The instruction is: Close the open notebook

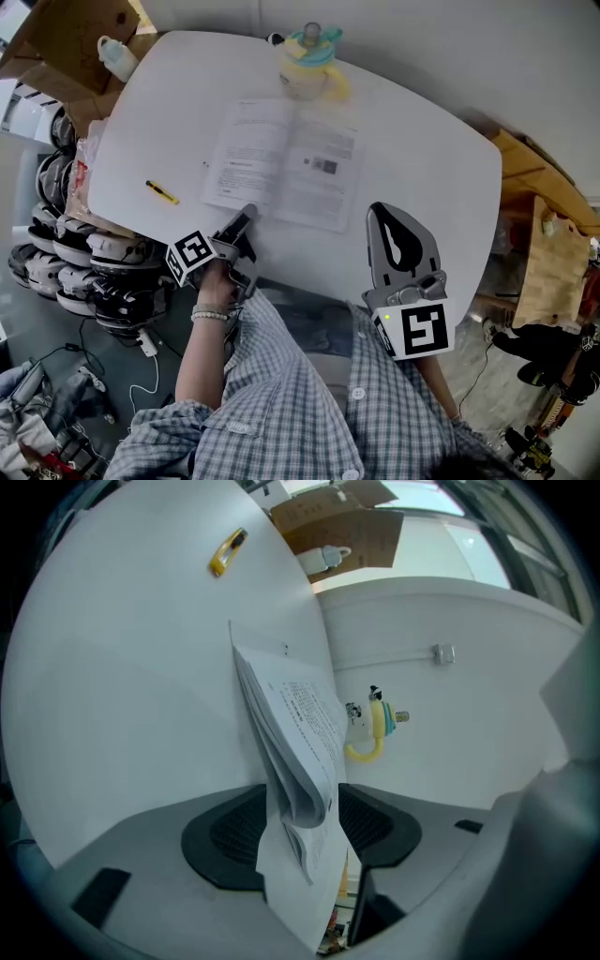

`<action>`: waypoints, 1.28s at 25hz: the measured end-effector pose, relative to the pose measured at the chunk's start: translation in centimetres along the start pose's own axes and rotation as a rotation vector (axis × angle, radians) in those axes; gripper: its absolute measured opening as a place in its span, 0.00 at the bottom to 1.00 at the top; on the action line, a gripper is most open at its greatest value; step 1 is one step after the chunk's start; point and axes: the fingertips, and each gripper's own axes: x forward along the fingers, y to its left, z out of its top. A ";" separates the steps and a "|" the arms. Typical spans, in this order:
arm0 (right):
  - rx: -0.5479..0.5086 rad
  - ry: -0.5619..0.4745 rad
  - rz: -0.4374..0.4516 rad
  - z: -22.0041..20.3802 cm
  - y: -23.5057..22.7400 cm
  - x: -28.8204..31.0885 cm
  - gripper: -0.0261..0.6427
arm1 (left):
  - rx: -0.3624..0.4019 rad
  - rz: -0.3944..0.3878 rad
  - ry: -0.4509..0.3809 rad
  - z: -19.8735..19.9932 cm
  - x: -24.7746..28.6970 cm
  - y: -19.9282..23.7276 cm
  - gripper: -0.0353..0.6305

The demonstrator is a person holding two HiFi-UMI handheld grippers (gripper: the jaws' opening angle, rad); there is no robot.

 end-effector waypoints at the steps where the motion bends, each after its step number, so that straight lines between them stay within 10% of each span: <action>1: 0.001 0.001 -0.003 0.0 -0.1 0.0 0.07 | -0.013 -0.007 -0.015 0.3 0.1 0.0 0.39; 32: 0.010 0.027 -0.024 -0.8 0.2 -0.3 0.07 | 0.021 -0.031 -0.087 2.3 0.5 -0.6 0.15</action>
